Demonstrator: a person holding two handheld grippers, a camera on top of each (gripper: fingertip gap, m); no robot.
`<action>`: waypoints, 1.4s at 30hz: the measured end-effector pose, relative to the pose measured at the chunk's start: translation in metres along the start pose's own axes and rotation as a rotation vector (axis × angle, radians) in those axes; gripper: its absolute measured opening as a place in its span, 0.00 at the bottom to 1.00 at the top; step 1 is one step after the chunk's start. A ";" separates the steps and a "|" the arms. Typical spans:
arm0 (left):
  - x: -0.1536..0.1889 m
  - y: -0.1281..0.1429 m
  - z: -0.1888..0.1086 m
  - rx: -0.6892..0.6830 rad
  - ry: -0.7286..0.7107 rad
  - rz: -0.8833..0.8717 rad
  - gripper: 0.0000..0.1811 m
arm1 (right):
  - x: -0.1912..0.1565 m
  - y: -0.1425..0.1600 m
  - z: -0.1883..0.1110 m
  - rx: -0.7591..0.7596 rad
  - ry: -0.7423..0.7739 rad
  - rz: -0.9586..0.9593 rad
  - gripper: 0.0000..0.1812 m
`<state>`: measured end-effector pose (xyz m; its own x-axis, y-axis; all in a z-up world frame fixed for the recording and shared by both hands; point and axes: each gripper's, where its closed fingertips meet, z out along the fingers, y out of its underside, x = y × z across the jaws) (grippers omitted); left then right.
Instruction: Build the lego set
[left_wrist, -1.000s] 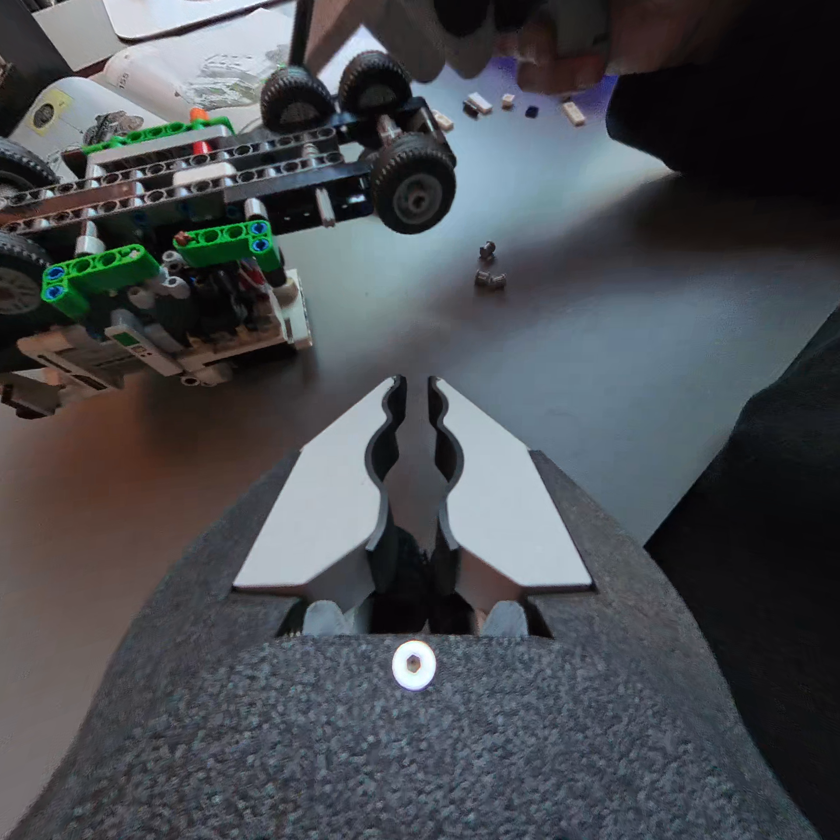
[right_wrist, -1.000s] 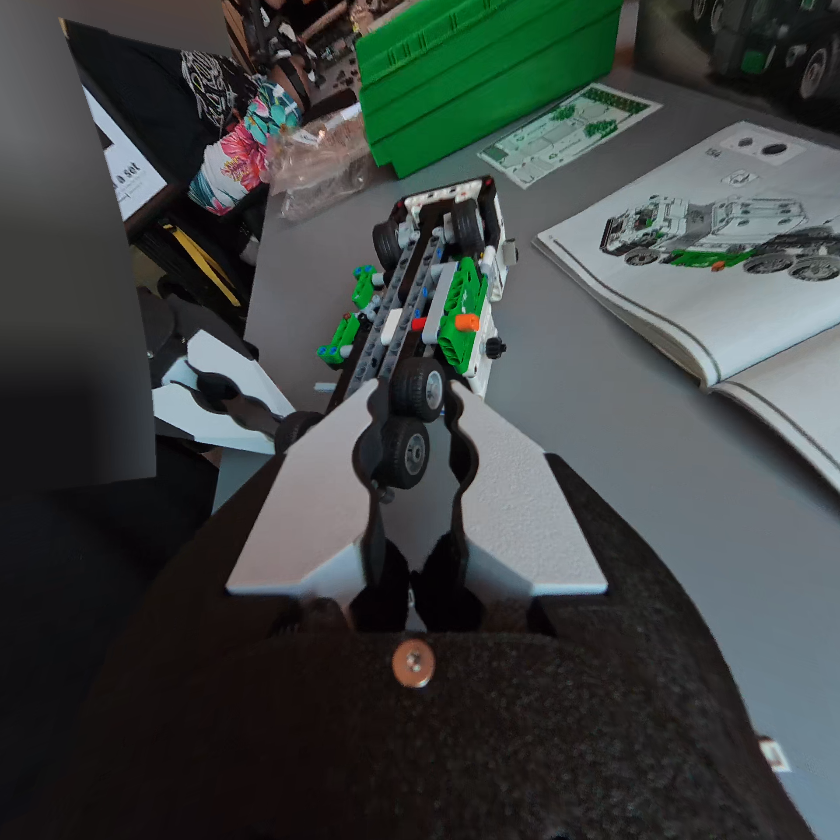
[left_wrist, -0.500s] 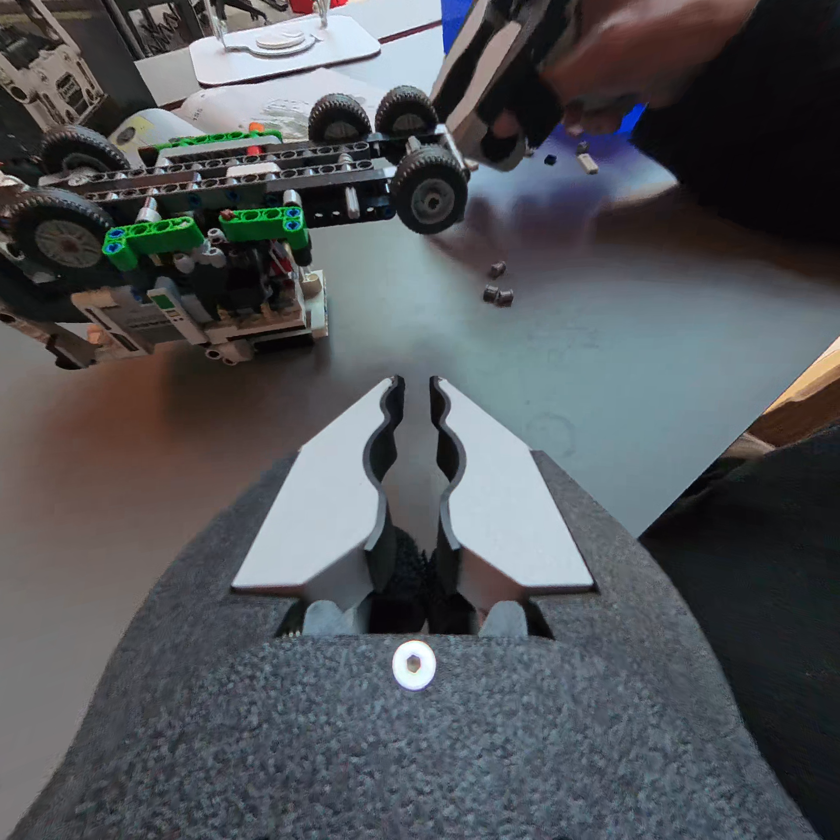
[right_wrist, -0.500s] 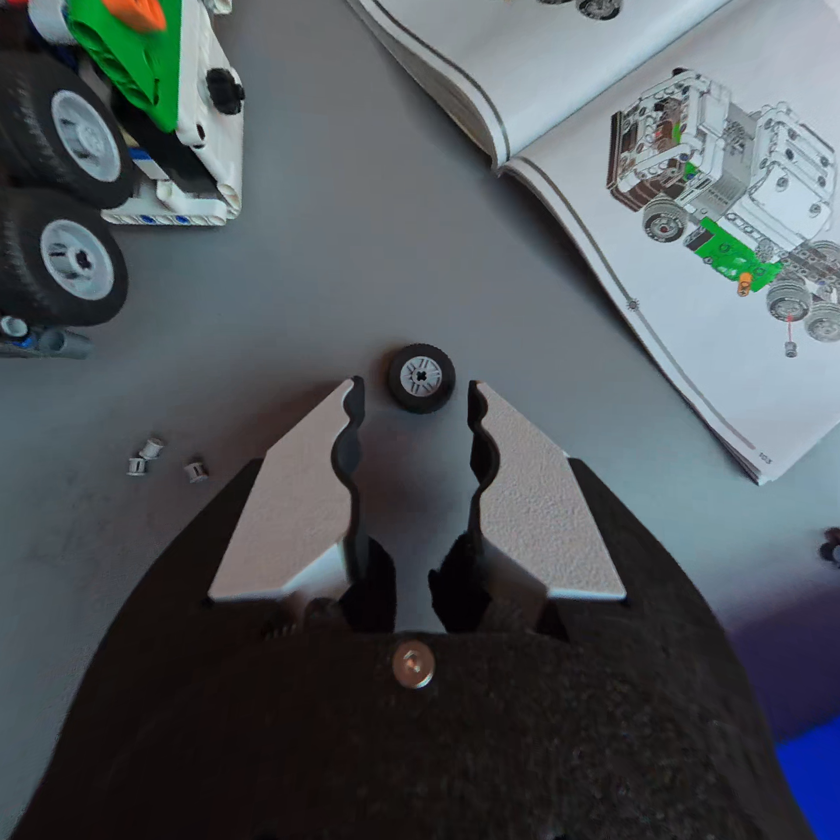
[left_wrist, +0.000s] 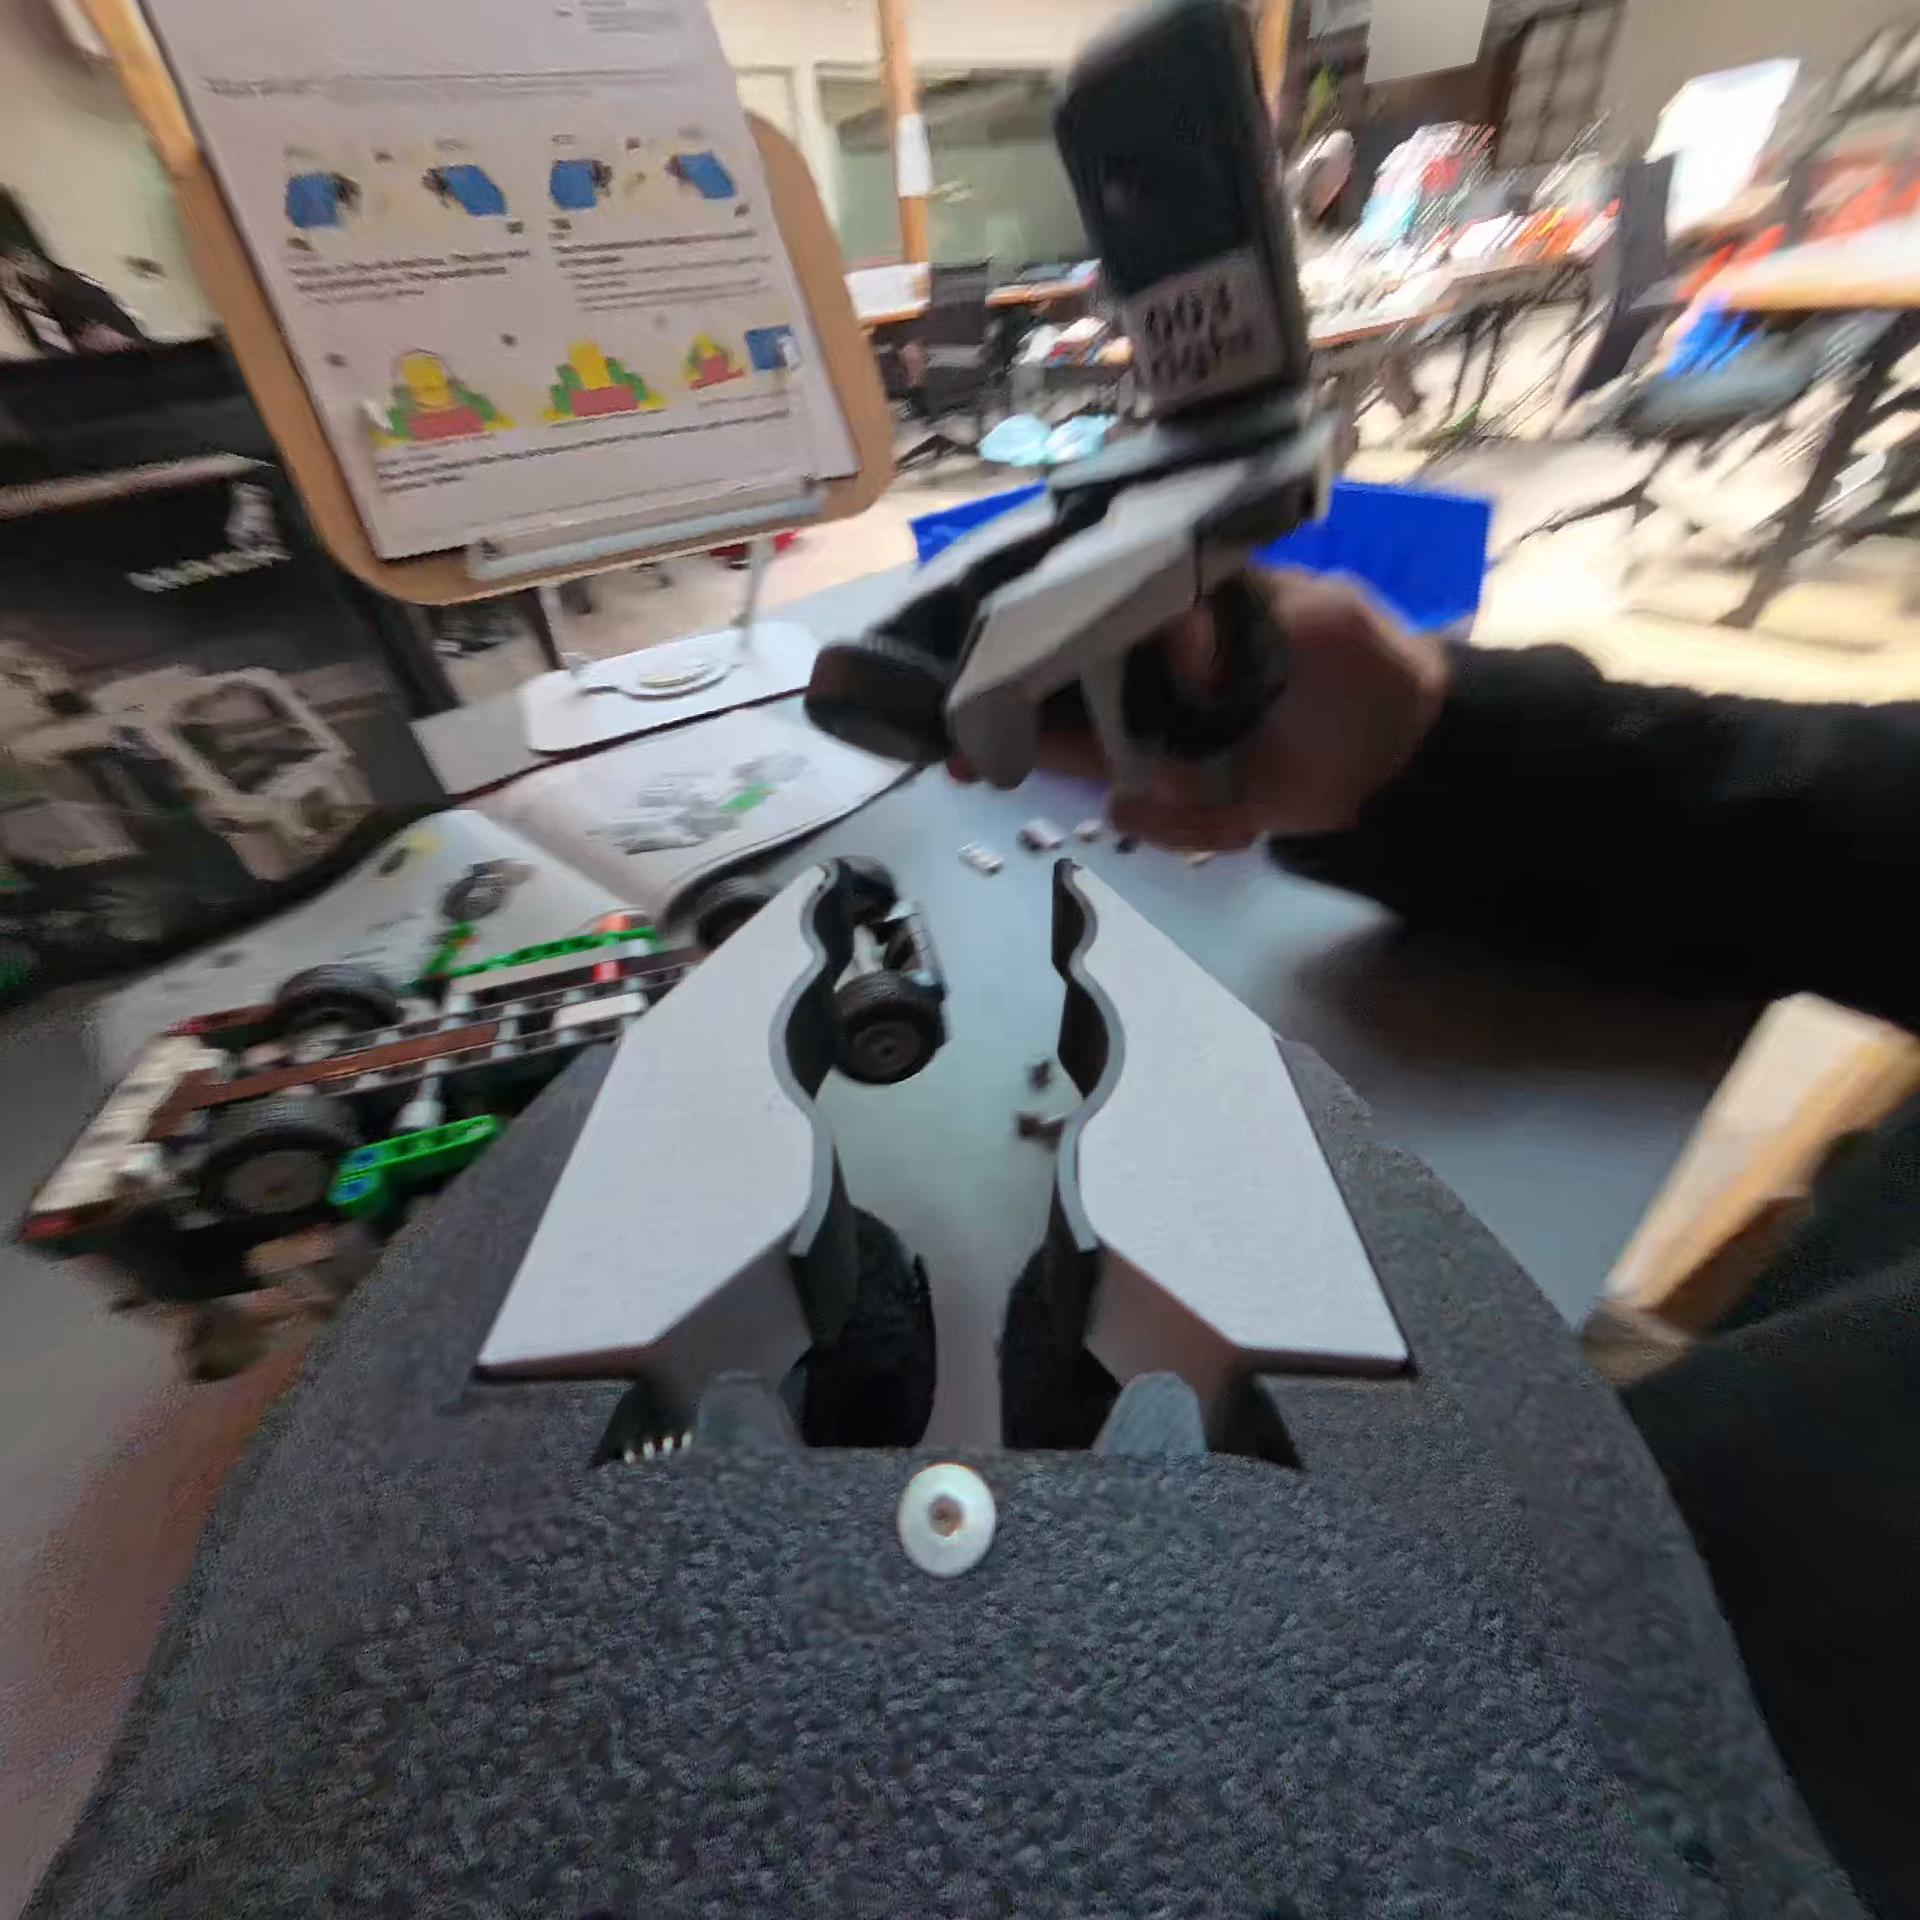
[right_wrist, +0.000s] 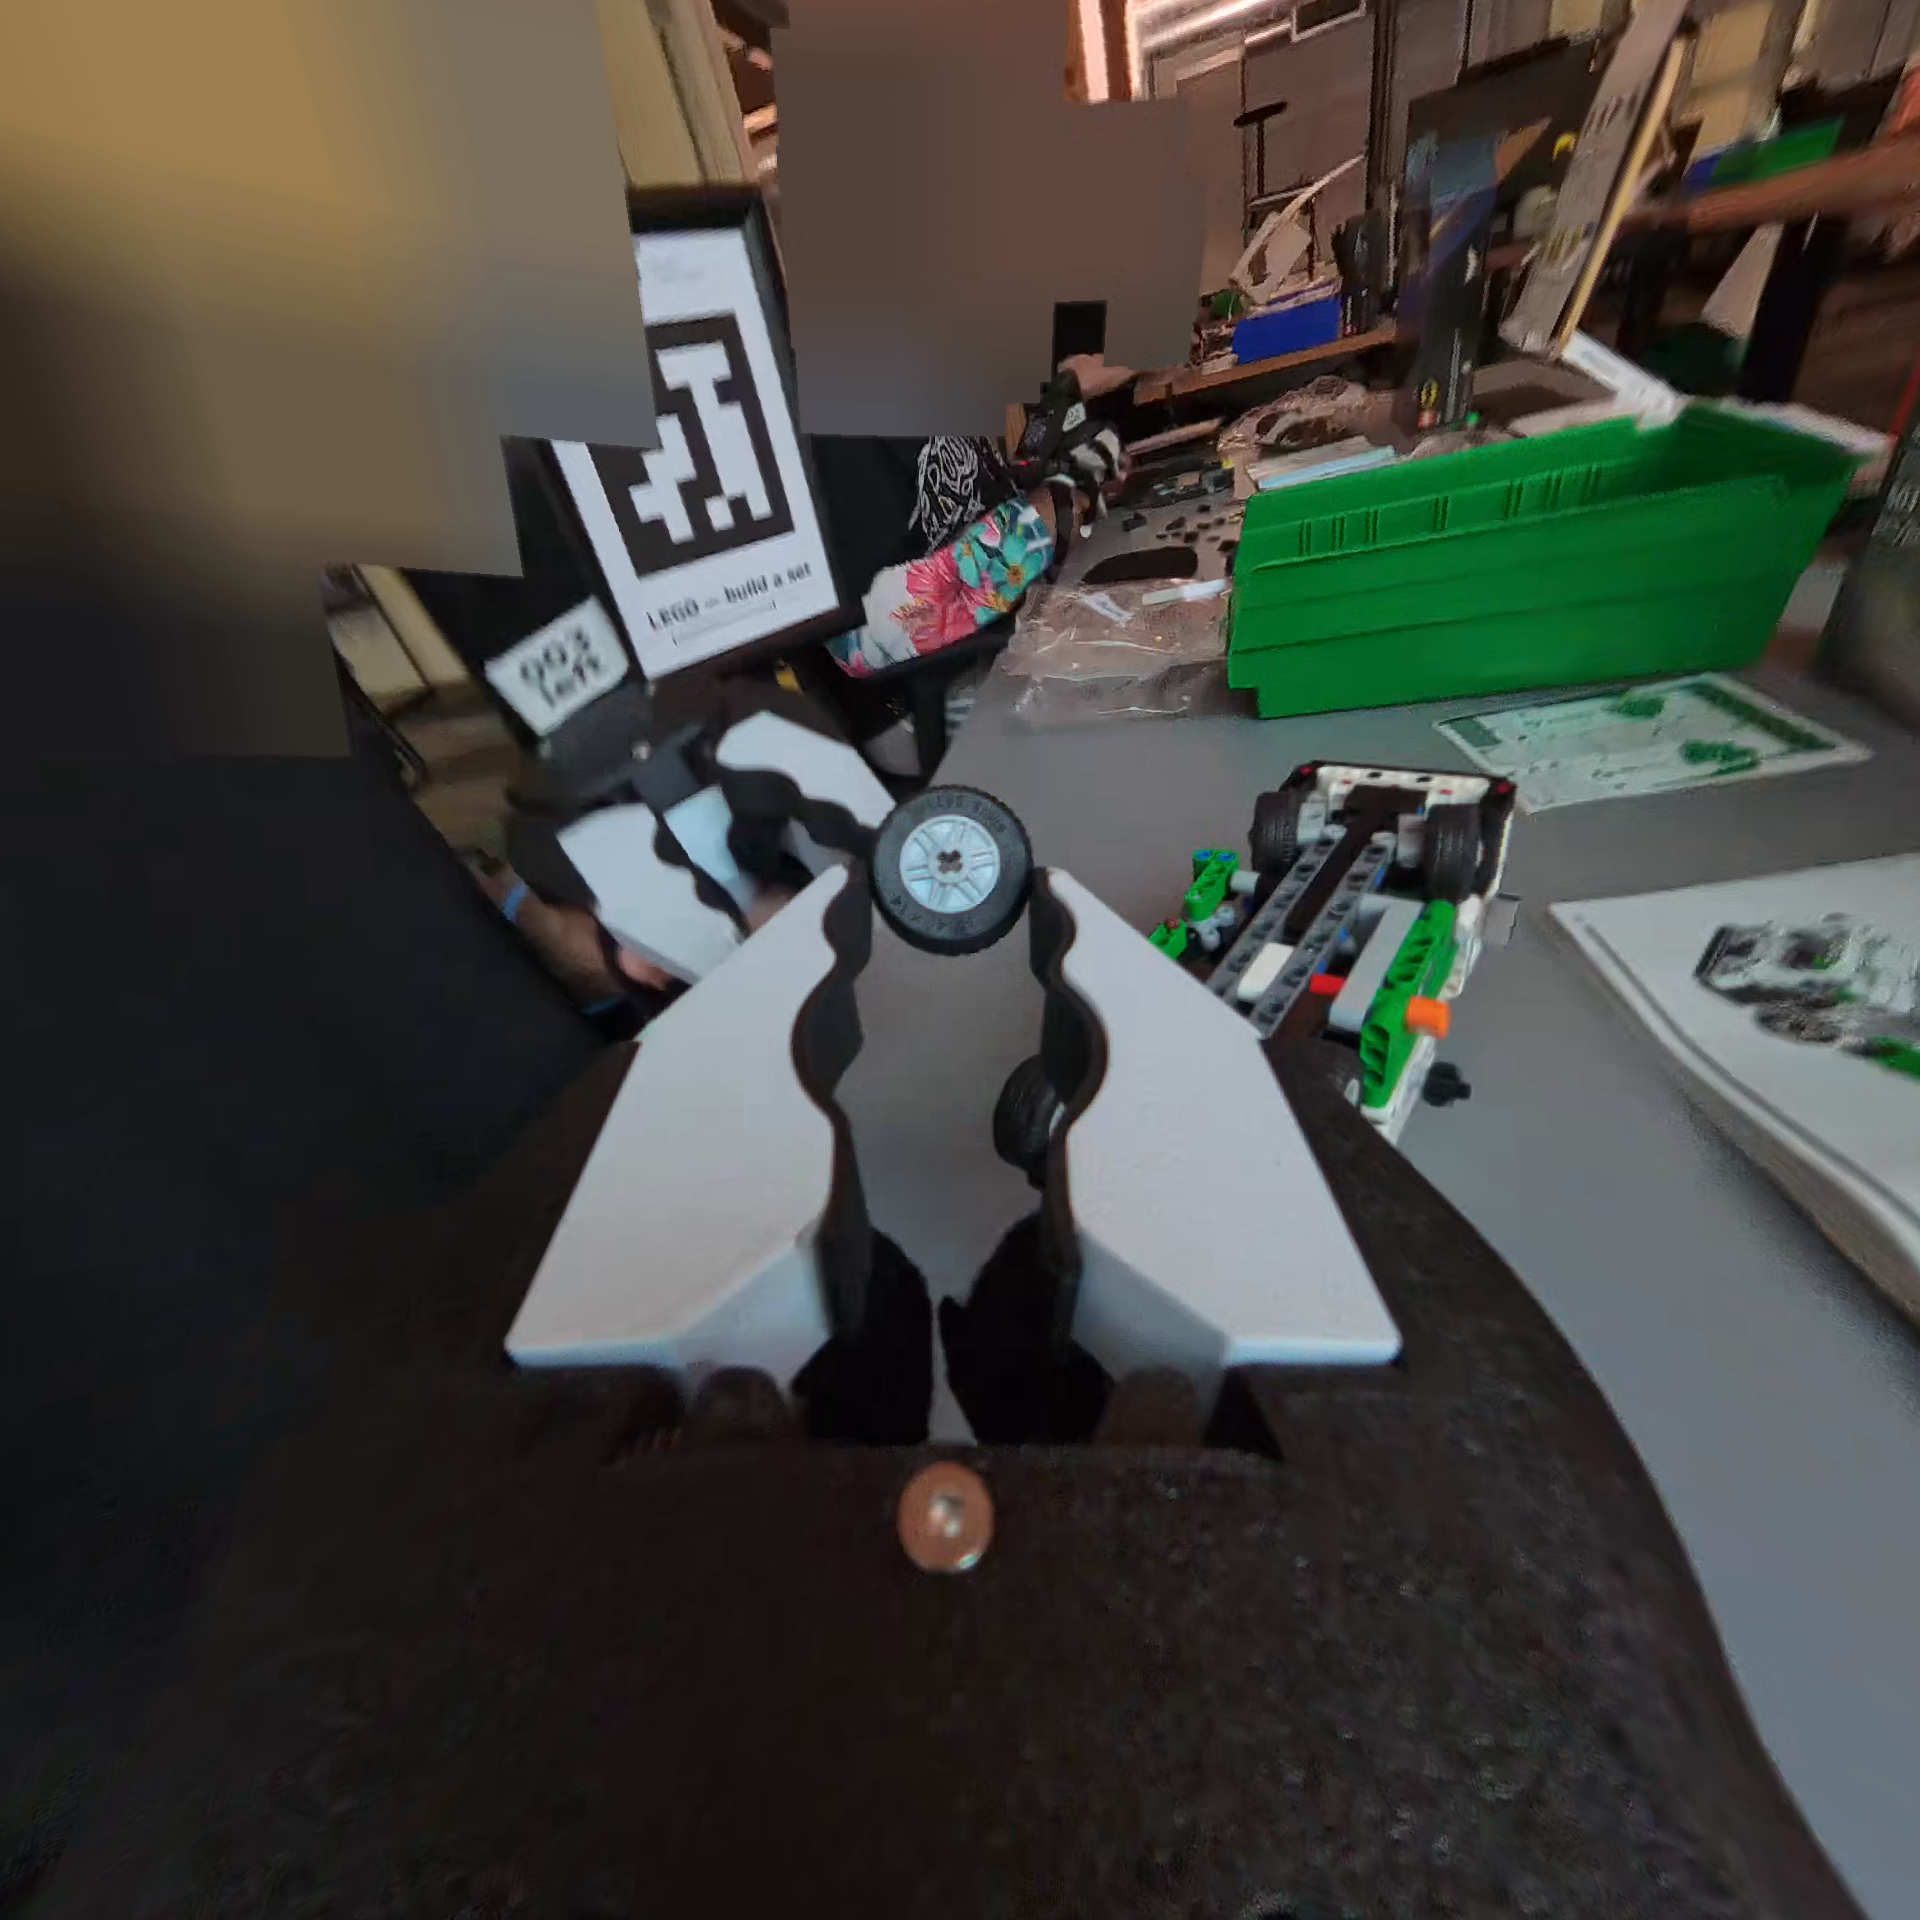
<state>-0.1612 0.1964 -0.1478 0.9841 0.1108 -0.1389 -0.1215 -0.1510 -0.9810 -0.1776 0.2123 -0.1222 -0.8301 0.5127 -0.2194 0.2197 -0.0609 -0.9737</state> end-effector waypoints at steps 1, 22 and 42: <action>0.007 -0.010 -0.002 0.048 0.093 -0.121 0.20 | -0.005 0.006 0.006 -0.003 0.009 -0.080 0.16; 0.021 -0.033 -0.029 0.210 0.607 -0.795 0.16 | -0.056 0.006 0.025 0.134 -0.204 -0.170 0.16; -0.041 0.073 -0.003 -0.137 -0.190 -0.399 0.17 | 0.095 0.055 0.002 -0.180 0.409 0.273 0.20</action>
<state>-0.2098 0.1776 -0.2135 0.9075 0.3631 0.2111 0.2929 -0.1870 -0.9377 -0.2460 0.2560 -0.1964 -0.4703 0.7933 -0.3867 0.5149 -0.1092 -0.8503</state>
